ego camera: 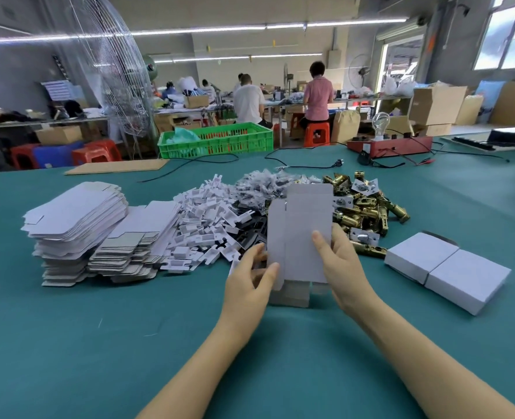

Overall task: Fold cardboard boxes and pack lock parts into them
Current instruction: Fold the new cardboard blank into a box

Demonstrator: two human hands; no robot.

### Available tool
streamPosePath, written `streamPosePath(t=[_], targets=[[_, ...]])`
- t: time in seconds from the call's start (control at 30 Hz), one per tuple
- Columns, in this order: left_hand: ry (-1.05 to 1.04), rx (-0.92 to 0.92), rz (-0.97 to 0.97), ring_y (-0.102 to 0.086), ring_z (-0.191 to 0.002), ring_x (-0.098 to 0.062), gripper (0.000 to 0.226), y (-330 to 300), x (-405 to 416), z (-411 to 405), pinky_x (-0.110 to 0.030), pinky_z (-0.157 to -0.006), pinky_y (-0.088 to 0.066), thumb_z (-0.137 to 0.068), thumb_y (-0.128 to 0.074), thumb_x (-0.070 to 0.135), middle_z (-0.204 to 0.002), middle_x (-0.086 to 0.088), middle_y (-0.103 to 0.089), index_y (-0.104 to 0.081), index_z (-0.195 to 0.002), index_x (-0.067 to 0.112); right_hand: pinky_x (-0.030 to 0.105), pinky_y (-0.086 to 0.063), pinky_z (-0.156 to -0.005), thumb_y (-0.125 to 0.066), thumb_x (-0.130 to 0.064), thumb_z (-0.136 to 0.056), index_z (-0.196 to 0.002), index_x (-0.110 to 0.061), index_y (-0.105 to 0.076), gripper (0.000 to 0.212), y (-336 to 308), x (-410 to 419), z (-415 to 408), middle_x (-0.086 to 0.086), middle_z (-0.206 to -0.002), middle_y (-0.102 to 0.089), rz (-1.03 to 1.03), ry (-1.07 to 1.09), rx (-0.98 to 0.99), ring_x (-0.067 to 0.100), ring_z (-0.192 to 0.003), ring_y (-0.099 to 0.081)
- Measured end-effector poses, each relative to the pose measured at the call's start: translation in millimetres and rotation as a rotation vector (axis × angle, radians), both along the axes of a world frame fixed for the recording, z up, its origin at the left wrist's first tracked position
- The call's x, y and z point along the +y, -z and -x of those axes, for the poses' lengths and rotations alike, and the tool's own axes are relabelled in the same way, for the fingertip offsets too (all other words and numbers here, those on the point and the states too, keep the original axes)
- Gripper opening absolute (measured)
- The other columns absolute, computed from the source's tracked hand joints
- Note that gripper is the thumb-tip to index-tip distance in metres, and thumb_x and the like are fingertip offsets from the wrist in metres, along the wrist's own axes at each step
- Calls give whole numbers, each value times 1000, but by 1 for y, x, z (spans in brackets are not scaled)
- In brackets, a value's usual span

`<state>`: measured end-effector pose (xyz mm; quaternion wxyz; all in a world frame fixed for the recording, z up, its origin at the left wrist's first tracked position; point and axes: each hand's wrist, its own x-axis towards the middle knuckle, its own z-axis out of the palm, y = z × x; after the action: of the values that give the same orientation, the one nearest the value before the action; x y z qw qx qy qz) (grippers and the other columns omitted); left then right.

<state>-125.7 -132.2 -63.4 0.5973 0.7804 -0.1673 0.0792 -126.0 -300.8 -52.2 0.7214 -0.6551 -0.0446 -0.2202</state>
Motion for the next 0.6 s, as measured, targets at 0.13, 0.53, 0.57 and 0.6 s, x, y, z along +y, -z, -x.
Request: streamPosePath(t=[0.13,0.53,0.57,0.6], targets=[[13,103,92,-57,-110,7,54,-3,-5,7,-13,-93,-48,-87,-73,27,-121,27,-55,-48,-135,34,-3,-39,-79,-42,-40,-98,-132,-36,-38,35,-1,18,8,-40,-114,-54,-23,-37,17,-27,-103,-47],[-41,110,191,-57,-121,-8,64,-6,-2,11,-27,-105,-46,-82,-77,30,-136,7,-58,-53,-140,23,-3,-37,-80,-32,-49,-95,-128,-51,-30,33,-9,32,19,-49,-112,-50,11,-18,-28,-25,-107,-47],[-38,110,192,-57,-121,-9,63,-6,-2,11,-30,-105,-46,-82,-77,31,-135,7,-59,-53,-140,22,-5,-36,-79,-31,-45,-98,-124,-53,-29,28,-7,32,17,-53,-109,-48,22,-13,-19,-28,-105,-45],[-37,108,192,-57,-121,-10,63,-6,-1,10,-32,-106,-47,-82,-77,31,-135,7,-59,-53,-139,21,-6,-35,-80,-31,-44,-99,-122,-55,-27,26,-7,33,18,-57,-107,-45,35,-10,-18,-31,-105,-42]])
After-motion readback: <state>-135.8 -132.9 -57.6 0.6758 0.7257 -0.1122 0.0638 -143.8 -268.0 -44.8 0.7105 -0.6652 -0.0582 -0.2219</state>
